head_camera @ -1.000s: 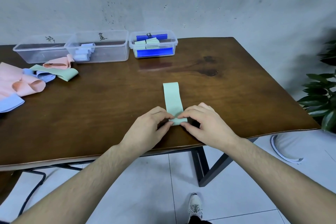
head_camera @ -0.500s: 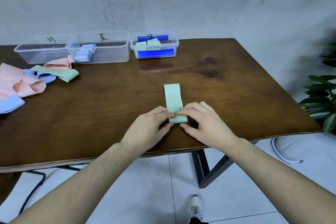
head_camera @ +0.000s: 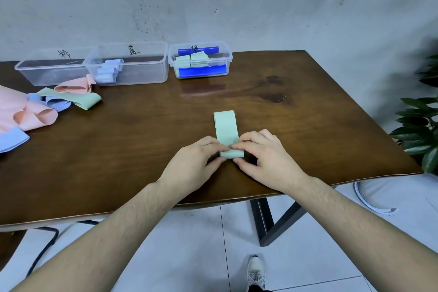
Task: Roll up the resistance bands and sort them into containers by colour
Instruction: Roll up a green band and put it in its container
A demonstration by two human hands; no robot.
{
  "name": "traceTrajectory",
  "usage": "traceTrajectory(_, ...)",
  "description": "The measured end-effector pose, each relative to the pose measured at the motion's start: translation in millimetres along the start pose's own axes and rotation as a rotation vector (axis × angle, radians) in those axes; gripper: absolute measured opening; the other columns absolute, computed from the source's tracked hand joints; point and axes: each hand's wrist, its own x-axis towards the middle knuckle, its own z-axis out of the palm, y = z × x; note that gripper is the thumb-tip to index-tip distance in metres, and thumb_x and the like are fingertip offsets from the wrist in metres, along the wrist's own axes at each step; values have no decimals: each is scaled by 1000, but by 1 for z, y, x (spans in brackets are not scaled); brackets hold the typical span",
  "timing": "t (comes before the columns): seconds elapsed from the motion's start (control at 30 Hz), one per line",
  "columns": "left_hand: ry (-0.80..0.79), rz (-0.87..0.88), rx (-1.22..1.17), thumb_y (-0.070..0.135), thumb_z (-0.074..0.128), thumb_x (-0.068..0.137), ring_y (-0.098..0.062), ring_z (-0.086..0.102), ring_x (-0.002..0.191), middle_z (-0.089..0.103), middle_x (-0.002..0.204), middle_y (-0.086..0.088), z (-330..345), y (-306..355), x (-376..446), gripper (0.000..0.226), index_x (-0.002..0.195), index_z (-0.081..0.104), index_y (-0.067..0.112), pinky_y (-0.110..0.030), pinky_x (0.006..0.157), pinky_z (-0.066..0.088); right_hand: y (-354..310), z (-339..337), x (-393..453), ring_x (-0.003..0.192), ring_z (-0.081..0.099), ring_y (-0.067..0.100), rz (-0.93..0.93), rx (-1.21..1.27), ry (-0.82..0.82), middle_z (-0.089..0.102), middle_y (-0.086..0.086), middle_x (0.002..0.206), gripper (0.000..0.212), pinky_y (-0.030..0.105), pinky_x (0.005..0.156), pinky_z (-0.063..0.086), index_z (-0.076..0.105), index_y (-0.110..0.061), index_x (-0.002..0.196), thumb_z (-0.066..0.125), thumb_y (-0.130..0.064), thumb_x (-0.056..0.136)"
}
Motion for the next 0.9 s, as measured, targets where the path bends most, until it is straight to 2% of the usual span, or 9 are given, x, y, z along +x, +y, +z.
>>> traceTrajectory(0.17,-24,-11,8,33,61,96,0,47,79,60,113,17,-1,-4,6,26,120,68,26,-12,72,40,-1,-4,5,102,43,5,-10,-8,-32,58,-22,117,29,33,92,41,65,-38,122,66,-36,93)
traceTrajectory(0.33,17,-24,-25,29,63,95,14,49,83,55,116,19,0,-3,6,25,120,66,26,-8,71,38,3,-3,13,102,46,6,19,23,-45,62,-21,117,24,37,94,42,67,-35,119,64,-35,96)
traceTrajectory(0.5,30,6,-14,23,68,92,18,48,82,57,111,17,-1,-1,4,22,114,68,24,-2,63,35,7,-2,18,101,46,6,27,60,-56,62,-21,116,25,38,96,42,68,-34,120,62,-37,97)
traceTrajectory(0.7,17,-16,19,27,66,93,20,48,81,59,114,16,0,-3,11,25,118,68,24,-1,63,34,12,-4,16,104,45,5,4,59,-3,60,-19,117,26,39,97,44,67,-34,119,68,-36,93)
traceTrajectory(0.77,19,-23,19,28,65,93,15,51,77,59,114,17,0,-4,12,26,119,68,25,-5,65,38,13,-4,16,103,46,6,3,54,-12,60,-19,116,25,41,97,45,68,-34,117,69,-36,92)
traceTrajectory(0.83,16,-37,21,29,65,94,5,52,69,56,115,18,0,-4,12,28,121,67,25,-14,67,46,14,-4,18,102,46,6,9,52,-17,60,-18,117,26,42,96,45,68,-33,117,70,-36,91)
traceTrajectory(0.9,1,-53,34,32,63,94,-3,51,65,53,118,18,0,-4,14,32,126,65,24,-18,67,46,15,-4,21,102,46,6,18,52,-22,61,-18,118,27,42,97,45,68,-33,118,70,-37,91)
